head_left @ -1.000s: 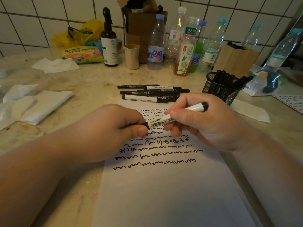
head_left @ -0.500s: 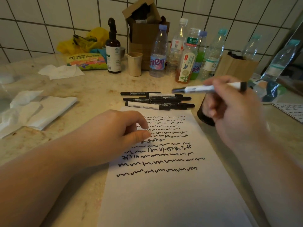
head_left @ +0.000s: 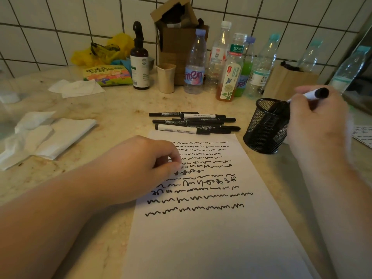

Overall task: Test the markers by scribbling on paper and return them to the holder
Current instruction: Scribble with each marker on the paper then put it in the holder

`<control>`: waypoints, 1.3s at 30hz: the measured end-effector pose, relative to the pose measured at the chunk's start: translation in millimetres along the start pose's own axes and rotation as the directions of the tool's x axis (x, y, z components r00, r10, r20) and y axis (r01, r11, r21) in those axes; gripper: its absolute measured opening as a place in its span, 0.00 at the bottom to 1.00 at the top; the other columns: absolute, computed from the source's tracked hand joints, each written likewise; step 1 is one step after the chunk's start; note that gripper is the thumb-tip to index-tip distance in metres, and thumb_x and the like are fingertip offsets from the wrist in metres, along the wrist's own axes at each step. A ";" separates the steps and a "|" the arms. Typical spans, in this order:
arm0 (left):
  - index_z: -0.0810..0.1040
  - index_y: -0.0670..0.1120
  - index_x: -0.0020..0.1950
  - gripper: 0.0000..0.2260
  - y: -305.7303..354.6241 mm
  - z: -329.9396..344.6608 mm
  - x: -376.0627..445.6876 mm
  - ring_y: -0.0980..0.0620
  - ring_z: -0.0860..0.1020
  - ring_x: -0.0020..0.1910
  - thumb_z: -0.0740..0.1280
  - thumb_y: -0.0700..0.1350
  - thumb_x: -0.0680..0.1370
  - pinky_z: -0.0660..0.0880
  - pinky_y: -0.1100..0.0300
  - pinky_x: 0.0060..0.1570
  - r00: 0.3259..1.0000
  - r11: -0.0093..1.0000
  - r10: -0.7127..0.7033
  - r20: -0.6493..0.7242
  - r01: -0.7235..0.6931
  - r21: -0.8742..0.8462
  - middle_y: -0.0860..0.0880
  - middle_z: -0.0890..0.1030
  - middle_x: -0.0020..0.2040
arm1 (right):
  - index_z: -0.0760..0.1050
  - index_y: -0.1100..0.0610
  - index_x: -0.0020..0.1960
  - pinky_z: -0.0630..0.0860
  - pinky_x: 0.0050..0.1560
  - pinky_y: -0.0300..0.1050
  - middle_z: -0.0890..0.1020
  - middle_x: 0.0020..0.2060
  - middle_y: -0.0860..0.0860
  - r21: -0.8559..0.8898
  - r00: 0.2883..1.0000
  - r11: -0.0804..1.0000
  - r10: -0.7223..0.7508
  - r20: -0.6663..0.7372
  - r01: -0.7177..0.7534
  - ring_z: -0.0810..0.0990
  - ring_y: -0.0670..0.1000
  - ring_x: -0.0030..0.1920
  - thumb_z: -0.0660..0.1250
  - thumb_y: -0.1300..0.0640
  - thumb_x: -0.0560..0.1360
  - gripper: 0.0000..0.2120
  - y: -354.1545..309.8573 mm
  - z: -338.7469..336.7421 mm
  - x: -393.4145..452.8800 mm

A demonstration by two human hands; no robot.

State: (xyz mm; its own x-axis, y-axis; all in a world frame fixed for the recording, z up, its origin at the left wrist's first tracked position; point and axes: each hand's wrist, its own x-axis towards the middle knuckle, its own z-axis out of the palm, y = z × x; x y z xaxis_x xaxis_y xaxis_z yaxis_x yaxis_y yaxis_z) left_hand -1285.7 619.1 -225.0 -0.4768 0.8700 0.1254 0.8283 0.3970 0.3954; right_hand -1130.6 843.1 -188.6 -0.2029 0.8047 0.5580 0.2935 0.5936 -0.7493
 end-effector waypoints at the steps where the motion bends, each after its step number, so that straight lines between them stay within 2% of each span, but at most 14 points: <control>1: 0.76 0.64 0.48 0.05 0.4 0.1 0.3 0.59 0.78 0.35 0.62 0.59 0.76 0.78 0.62 0.36 1.000 1.000 0.002 0.003 -0.002 0.000 0.59 0.81 0.37 | 0.76 0.45 0.60 0.74 0.42 0.41 0.81 0.51 0.48 -0.002 1.000 1.000 0.005 -0.007 -0.005 0.81 0.51 0.50 0.61 0.50 0.80 0.11 0.8 0.0 1.3; 6: 0.77 0.63 0.48 0.05 0.7 -0.3 0.3 0.60 0.78 0.36 0.62 0.59 0.76 0.78 0.62 0.36 1.000 1.000 0.002 0.008 -0.002 -0.004 0.60 0.81 0.38 | 0.70 0.48 0.66 0.78 0.50 0.44 0.80 0.35 0.46 0.092 0.998 0.995 -0.026 -0.056 0.032 0.81 0.44 0.39 0.67 0.51 0.78 0.18 3.0 2.1 -0.6; 9: 0.77 0.63 0.48 0.05 -0.4 -0.1 0.4 0.59 0.78 0.35 0.63 0.58 0.76 0.78 0.62 0.37 1.000 1.000 0.010 0.004 -0.010 -0.011 0.59 0.81 0.38 | 0.70 0.48 0.63 0.78 0.46 0.35 0.76 0.33 0.45 0.133 0.987 0.979 -0.143 -0.072 0.152 0.76 0.40 0.34 0.67 0.54 0.78 0.15 -0.6 0.6 -7.8; 11: 0.77 0.62 0.48 0.05 -0.7 -0.4 0.3 0.60 0.78 0.36 0.63 0.59 0.76 0.78 0.63 0.37 1.000 1.000 0.010 0.021 -0.010 -0.006 0.59 0.81 0.38 | 0.73 0.46 0.59 0.75 0.39 0.30 0.75 0.36 0.42 0.076 0.965 0.964 -0.258 0.045 0.255 0.75 0.38 0.35 0.67 0.55 0.79 0.11 -5.4 2.0 -17.1; 12: 0.77 0.62 0.49 0.06 -0.8 -0.8 0.4 0.61 0.78 0.36 0.63 0.59 0.76 0.78 0.63 0.38 0.999 1.000 0.015 0.032 -0.015 0.002 0.59 0.81 0.38 | 0.75 0.45 0.57 0.75 0.40 0.29 0.75 0.39 0.39 0.036 0.939 0.951 -0.308 0.153 0.306 0.75 0.36 0.38 0.67 0.54 0.78 0.09 -8.7 4.4 -22.2; 14: 0.78 0.61 0.49 0.08 -0.8 -1.1 0.8 0.62 0.78 0.37 0.63 0.60 0.75 0.78 0.64 0.39 0.998 1.000 0.018 0.055 -0.019 0.013 0.61 0.81 0.39 | 0.78 0.46 0.55 0.73 0.43 0.29 0.75 0.44 0.36 -0.036 0.833 0.910 -0.361 0.420 0.412 0.74 0.34 0.43 0.67 0.54 0.78 0.08 -15.6 10.4 -29.8; 17: 0.79 0.61 0.49 0.08 -2.2 0.0 1.7 0.63 0.78 0.38 0.63 0.59 0.76 0.78 0.64 0.42 0.998 1.000 0.010 0.065 -0.011 0.026 0.62 0.81 0.39 | 0.78 0.44 0.60 0.68 0.48 0.34 0.76 0.51 0.37 -0.170 0.625 0.865 -0.193 0.757 0.473 0.75 0.39 0.51 0.66 0.50 0.79 0.10 -31.4 19.2 -33.5; 20: 0.79 0.60 0.50 0.07 -3.7 -0.4 2.2 0.62 0.78 0.38 0.62 0.57 0.77 0.78 0.63 0.41 0.999 1.000 0.016 0.051 -0.017 0.025 0.61 0.81 0.40 | 0.73 0.43 0.68 0.68 0.58 0.42 0.73 0.64 0.40 -0.285 0.482 0.808 0.002 0.876 0.516 0.73 0.45 0.63 0.65 0.46 0.80 0.17 -45.7 34.9 -32.3; 22: 0.79 0.60 0.51 0.08 -4.3 -1.9 3.1 0.62 0.77 0.39 0.62 0.57 0.78 0.78 0.63 0.42 0.999 1.000 0.005 0.044 -0.007 0.029 0.60 0.81 0.41 | 0.72 0.45 0.70 0.69 0.60 0.44 0.73 0.66 0.45 -0.306 0.493 0.772 -0.010 0.870 0.557 0.72 0.49 0.64 0.64 0.48 0.81 0.18 -51.3 52.7 -30.3; 26: 0.79 0.58 0.53 0.09 -5.3 -5.2 4.9 0.61 0.77 0.40 0.61 0.56 0.79 0.78 0.62 0.44 0.999 1.000 -0.018 0.041 0.017 0.016 0.59 0.81 0.42 | 0.74 0.49 0.68 0.71 0.64 0.51 0.76 0.63 0.50 -0.373 0.597 0.731 -0.060 0.800 0.572 0.73 0.53 0.63 0.64 0.50 0.80 0.16 -48.8 87.9 -22.4; 31: 0.79 0.57 0.53 0.10 -4.1 -8.2 5.0 0.59 0.76 0.41 0.60 0.55 0.79 0.77 0.59 0.45 0.999 1.000 -0.021 0.030 0.021 0.018 0.58 0.81 0.44 | 0.78 0.51 0.59 0.74 0.58 0.50 0.76 0.57 0.51 -0.422 0.616 0.694 -0.040 0.787 0.584 0.74 0.53 0.58 0.69 0.47 0.77 0.12 -39.3 111.1 -19.7; 35: 0.79 0.57 0.52 0.09 -4.1 -8.3 4.7 0.60 0.76 0.41 0.60 0.55 0.79 0.77 0.59 0.44 0.999 1.000 -0.020 0.031 0.020 0.016 0.58 0.80 0.42 | 0.81 0.51 0.51 0.76 0.48 0.47 0.80 0.50 0.50 -0.462 0.620 0.667 -0.001 0.784 0.585 0.78 0.52 0.50 0.69 0.47 0.77 0.09 -45.5 107.8 -21.9; 37: 0.80 0.58 0.51 0.09 -4.5 -8.6 3.8 0.61 0.77 0.39 0.61 0.56 0.78 0.77 0.60 0.43 0.999 1.000 -0.025 0.027 0.025 0.008 0.58 0.80 0.41 | 0.81 0.50 0.47 0.78 0.43 0.47 0.82 0.43 0.49 -0.446 0.633 0.723 0.016 0.774 0.527 0.79 0.50 0.43 0.69 0.47 0.75 0.08 -53.1 93.6 -23.6; 39: 0.80 0.58 0.51 0.09 -4.2 -9.2 3.1 0.62 0.76 0.39 0.62 0.57 0.78 0.76 0.63 0.41 0.999 1.000 -0.026 0.020 0.026 -0.009 0.59 0.80 0.40 | 0.81 0.50 0.43 0.77 0.37 0.46 0.83 0.37 0.49 -0.340 0.633 0.862 0.029 0.774 0.375 0.79 0.49 0.38 0.71 0.48 0.73 0.06 -58.2 70.7 -26.1</control>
State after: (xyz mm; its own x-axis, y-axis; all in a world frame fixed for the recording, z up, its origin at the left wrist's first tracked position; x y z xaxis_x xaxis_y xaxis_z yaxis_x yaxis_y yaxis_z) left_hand -1293.4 617.5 -217.9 -0.4922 0.8651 0.0971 0.8129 0.4168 0.4067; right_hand -1208.4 788.4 -184.8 -0.8425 0.5359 0.0554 0.4944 0.8098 -0.3157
